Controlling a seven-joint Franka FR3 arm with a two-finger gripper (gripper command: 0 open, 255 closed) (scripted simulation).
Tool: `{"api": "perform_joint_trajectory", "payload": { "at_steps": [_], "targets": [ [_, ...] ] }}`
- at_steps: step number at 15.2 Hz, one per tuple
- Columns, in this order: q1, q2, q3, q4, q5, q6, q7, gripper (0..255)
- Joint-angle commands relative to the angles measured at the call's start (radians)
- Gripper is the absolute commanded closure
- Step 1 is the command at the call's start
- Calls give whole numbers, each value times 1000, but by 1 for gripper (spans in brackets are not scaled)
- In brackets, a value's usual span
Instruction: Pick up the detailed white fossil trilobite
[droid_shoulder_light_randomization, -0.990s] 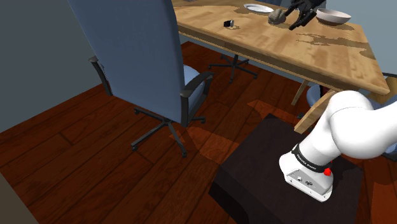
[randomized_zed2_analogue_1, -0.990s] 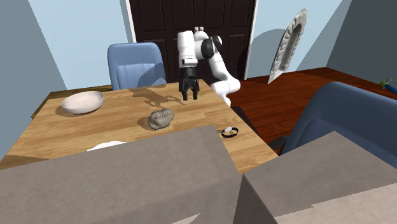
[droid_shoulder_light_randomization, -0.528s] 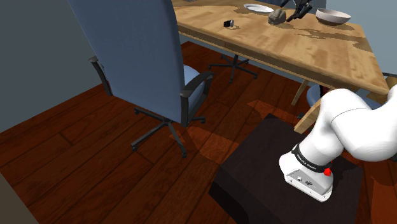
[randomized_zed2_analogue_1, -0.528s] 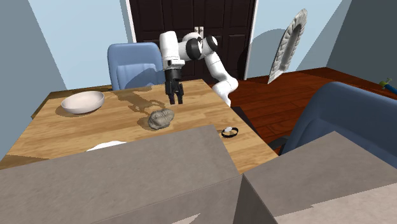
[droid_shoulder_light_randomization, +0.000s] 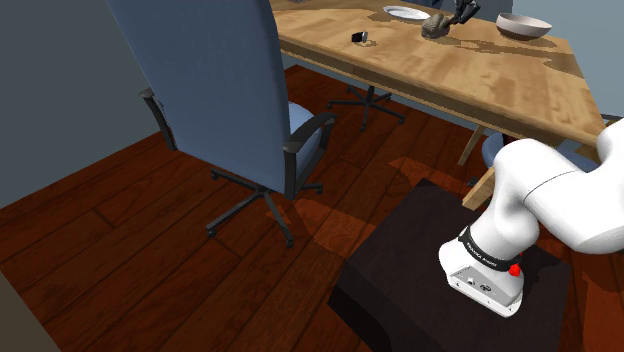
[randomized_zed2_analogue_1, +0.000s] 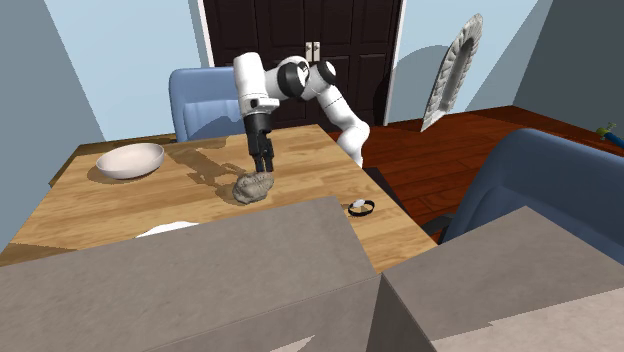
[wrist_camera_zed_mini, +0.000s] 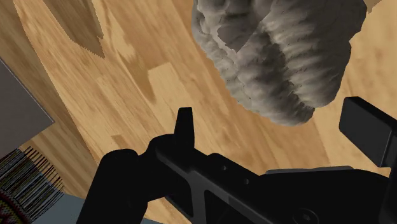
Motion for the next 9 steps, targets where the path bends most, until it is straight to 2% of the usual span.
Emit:
{"api": "perform_joint_trajectory", "payload": {
  "at_steps": [1, 5, 6, 9],
  "targets": [
    [-1, -6, -8, -25, -6, 25, -4, 0],
    [-9, -14, -15, -60, -14, 55, -6, 0],
    [-10, -14, -14, -59, -14, 54, -7, 255],
    [-12, -15, -13, -62, -14, 56, -7, 255]
  ]
}}
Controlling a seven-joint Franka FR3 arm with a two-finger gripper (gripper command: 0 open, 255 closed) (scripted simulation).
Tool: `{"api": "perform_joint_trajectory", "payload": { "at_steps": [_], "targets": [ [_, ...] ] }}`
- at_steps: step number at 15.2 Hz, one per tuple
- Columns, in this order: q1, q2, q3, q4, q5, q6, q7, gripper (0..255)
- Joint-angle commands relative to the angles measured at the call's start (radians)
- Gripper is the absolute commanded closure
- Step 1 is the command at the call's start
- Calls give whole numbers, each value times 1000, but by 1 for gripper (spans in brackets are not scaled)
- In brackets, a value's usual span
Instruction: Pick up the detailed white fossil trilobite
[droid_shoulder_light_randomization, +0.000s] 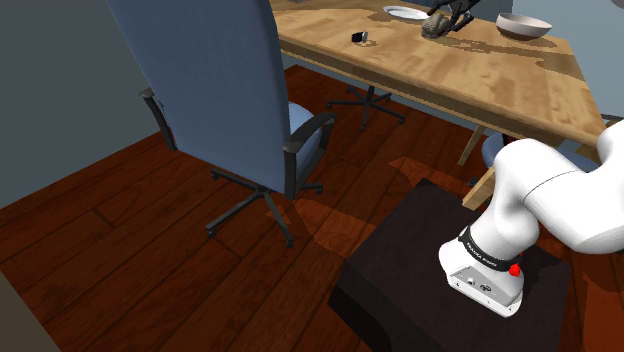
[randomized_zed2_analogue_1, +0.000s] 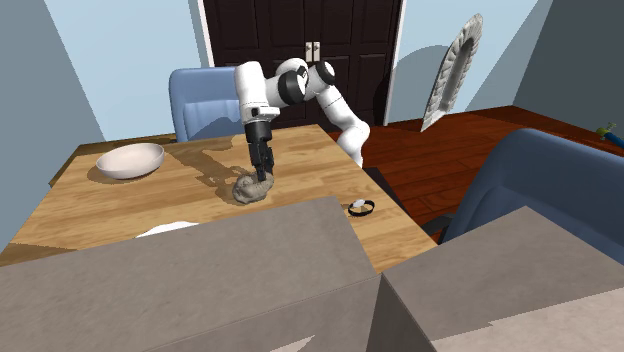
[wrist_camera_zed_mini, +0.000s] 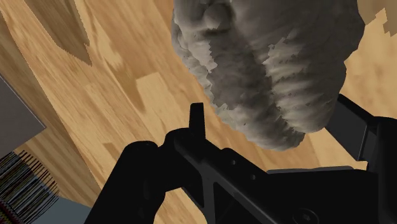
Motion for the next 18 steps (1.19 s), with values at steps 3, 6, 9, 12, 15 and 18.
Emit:
{"api": "perform_joint_trajectory", "payload": {
  "at_steps": [3, 6, 9, 12, 15, 18],
  "targets": [
    [-1, -1, -1, -3, 0, 0, 0, 255],
    [3, 1, -3, 0, 0, 0, 0, 255],
    [12, 9, 5, 40, 9, -36, 3, 255],
    [24, 19, 9, 83, 17, -72, 6, 255],
    [39, 28, 11, 128, 25, -109, 8, 255],
    [58, 38, 9, 177, 33, -147, 10, 255]
  ]
}}
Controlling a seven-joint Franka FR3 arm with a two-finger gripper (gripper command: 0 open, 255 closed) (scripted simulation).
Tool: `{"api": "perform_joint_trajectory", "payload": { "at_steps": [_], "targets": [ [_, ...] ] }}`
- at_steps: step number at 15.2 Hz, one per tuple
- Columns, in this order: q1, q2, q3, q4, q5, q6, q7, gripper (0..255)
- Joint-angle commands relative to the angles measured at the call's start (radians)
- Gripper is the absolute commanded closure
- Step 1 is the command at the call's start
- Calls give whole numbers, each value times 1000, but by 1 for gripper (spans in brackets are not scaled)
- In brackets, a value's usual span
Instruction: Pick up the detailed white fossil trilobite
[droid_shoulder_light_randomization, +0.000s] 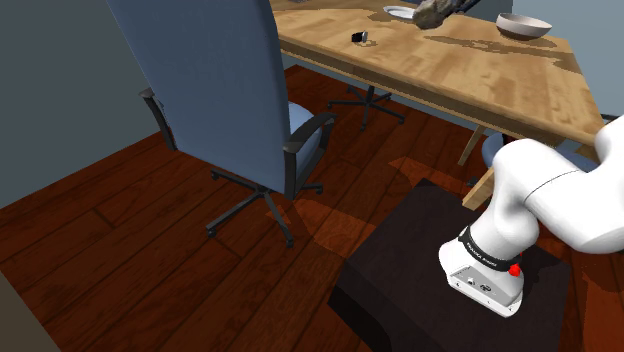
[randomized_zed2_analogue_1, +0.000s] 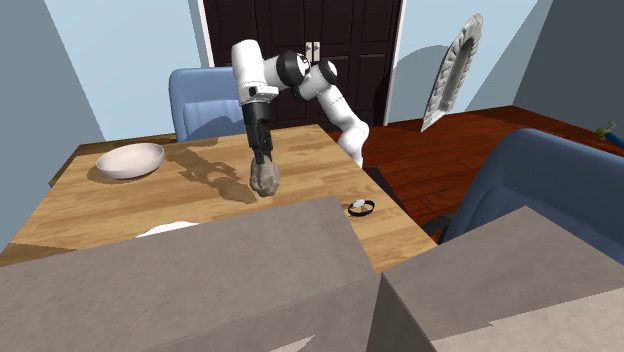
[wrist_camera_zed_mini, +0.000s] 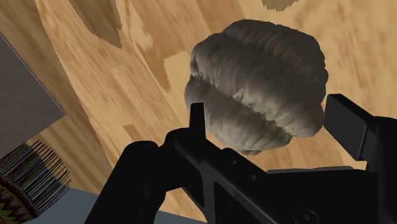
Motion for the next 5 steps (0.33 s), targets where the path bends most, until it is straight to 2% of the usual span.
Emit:
{"api": "perform_joint_trajectory", "payload": {
  "at_steps": [1, 5],
  "targets": [
    [14, 7, -2, 36, 5, -28, 1, 255],
    [31, 14, -7, 74, 10, -56, 3, 255]
  ]
}}
